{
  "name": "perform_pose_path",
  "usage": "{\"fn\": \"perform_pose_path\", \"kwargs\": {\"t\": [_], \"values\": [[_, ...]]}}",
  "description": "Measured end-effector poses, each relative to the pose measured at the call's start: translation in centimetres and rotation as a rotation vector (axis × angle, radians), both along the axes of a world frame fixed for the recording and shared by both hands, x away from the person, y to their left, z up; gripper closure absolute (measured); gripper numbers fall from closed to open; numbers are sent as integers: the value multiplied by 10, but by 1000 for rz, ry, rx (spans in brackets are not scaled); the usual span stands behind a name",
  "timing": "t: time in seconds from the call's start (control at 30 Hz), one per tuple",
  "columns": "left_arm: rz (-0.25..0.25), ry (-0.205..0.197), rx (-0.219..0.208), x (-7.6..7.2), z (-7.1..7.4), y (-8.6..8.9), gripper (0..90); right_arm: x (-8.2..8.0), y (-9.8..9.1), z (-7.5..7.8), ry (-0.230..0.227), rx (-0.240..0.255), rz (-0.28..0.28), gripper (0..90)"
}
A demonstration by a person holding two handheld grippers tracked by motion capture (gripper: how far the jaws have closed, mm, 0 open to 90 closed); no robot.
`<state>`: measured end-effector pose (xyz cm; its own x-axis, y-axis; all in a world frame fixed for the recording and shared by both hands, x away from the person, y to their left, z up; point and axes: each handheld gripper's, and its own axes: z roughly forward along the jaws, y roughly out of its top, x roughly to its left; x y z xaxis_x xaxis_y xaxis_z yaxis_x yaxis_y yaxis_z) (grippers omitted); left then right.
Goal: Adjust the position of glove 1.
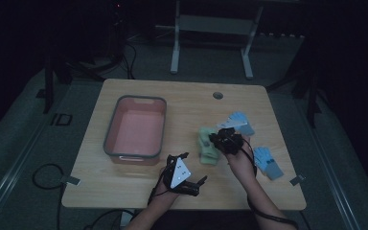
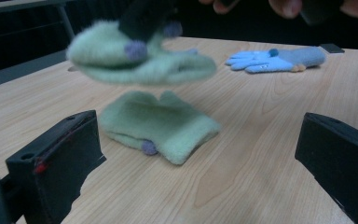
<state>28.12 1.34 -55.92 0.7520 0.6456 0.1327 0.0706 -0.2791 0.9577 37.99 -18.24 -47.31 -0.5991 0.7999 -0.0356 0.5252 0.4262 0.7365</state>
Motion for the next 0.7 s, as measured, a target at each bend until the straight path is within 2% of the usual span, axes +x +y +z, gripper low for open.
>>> {"fn": "perform_pose_path", "kwargs": {"t": [0.27, 0.33, 0.43, 0.5, 0.7], "values": [[0, 0, 4, 0, 0, 0, 2, -2, -3, -22, 36, -27, -19, 847], [0, 1, 5, 0, 0, 0, 2, -1, -3, -30, 58, -25, -18, 843], [1, 2, 4, 0, 0, 0, 2, 0, -1, -35, 73, -26, -17, 838], [-1, 3, 4, 0, 0, 0, 3, 2, 2, -41, 74, -48, -9, 825], [-1, 12, 5, 1, 0, 0, 2, 7, -1, -49, 100, -41, -2, 796]]}}
